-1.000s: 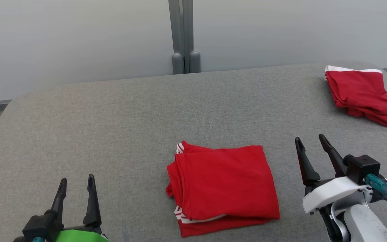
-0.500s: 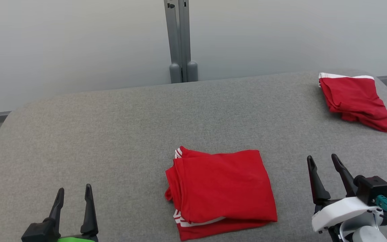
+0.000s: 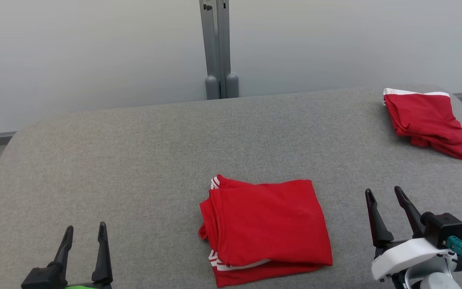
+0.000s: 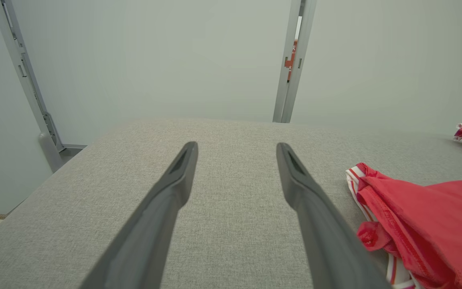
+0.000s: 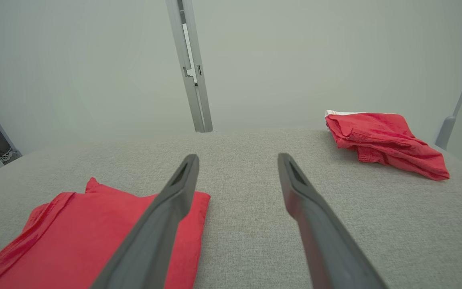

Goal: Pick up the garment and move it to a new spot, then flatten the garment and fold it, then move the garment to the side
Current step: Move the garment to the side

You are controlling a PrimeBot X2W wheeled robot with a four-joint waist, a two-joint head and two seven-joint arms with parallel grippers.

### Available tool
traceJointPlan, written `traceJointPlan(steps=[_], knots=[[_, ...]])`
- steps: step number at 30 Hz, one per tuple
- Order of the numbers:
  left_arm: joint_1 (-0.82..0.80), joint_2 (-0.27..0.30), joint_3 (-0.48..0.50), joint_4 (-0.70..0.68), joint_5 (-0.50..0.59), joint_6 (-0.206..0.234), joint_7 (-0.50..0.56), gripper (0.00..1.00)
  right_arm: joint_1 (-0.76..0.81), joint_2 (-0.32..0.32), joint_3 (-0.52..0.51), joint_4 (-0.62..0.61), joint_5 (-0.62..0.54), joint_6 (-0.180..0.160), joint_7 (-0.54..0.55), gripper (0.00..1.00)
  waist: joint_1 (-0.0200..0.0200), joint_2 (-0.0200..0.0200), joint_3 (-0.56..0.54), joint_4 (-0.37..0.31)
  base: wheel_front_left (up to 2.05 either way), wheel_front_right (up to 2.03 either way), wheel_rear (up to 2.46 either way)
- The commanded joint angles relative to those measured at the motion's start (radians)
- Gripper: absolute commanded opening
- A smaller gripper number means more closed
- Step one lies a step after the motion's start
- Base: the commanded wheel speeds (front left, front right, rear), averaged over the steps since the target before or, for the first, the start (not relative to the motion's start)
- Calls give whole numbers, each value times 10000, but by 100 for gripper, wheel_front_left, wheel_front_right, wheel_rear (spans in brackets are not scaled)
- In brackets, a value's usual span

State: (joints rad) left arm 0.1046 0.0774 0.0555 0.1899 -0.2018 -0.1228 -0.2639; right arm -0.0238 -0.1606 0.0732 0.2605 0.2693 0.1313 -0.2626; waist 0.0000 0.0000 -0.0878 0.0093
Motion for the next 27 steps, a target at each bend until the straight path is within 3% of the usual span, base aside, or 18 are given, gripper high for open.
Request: traceJointPlan(steps=[1,27], knots=[[89,78,42,-39,-98,-6,3,100,159,33,-36,37,-67,-15,-25,100,0,0,-9,6,0,0,0],[345,318,-135,-590,-337,32,437,100,232,113,-135,202,-306,-15,-26,100,0,0,-126,104,0,0,0]])
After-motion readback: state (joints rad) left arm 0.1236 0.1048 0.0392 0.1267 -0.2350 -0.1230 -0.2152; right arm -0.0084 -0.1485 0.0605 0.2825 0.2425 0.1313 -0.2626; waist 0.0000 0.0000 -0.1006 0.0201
